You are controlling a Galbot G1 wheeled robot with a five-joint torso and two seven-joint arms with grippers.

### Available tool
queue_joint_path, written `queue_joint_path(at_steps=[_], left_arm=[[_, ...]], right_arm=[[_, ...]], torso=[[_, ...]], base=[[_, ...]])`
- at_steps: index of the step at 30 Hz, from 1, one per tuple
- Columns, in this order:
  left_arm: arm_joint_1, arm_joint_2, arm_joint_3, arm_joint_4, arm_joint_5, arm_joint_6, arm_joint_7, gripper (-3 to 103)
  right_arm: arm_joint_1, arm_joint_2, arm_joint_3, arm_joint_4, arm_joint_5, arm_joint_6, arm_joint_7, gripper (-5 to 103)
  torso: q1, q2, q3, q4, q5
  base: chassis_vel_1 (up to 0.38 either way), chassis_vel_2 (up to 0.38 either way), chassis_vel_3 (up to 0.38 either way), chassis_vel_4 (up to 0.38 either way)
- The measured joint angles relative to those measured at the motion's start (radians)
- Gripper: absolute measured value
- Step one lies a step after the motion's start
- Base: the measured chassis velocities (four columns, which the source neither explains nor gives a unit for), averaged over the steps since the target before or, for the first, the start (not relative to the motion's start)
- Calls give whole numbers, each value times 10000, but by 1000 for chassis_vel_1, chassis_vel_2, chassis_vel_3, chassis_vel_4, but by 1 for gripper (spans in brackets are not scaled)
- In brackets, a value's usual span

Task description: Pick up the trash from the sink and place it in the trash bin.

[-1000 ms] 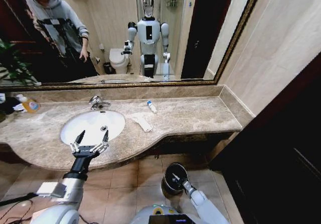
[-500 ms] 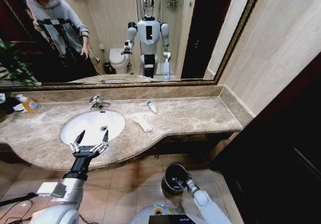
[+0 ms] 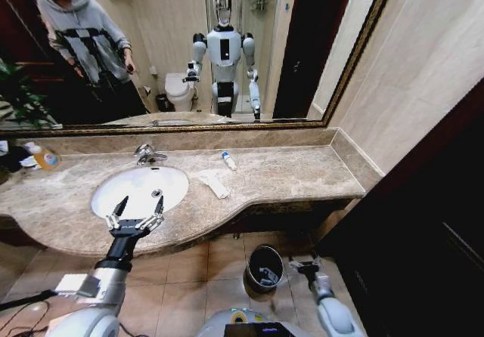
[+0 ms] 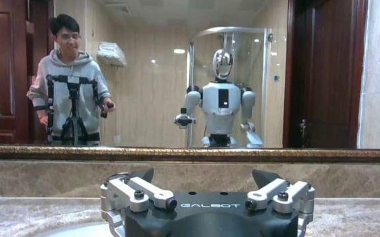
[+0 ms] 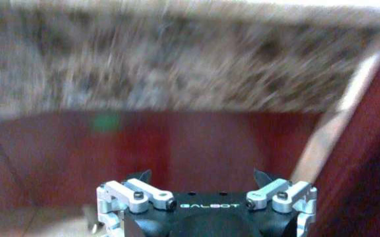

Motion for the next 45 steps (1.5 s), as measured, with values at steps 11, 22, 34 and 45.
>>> queue_joint_path(at_steps=[11,22,34,45], left_arm=[[-1,0,0,-1,0,0,0,100],[0,0,0,0,0,0,-1,100],[0,0,0,0,0,0,0,100],[0,0,0,0,0,0,0,100]], right_arm=[[-2030,1038,183,4756,71,296,121,100],[272,-276,-1601,5434,498,-1102,-774,100],[3573,-1983,-4062,2742,1021,-1662,-991,100],[6837,-2380,-6369,944,1512,-1959,-830,100]], torso=[[1,0,0,1,0],[1,0,1,4,2],[2,-1,2,2,1],[3,-1,3,2,0]], base=[[0,0,0,0],[0,0,0,0],[0,0,0,0],[0,0,0,0]])
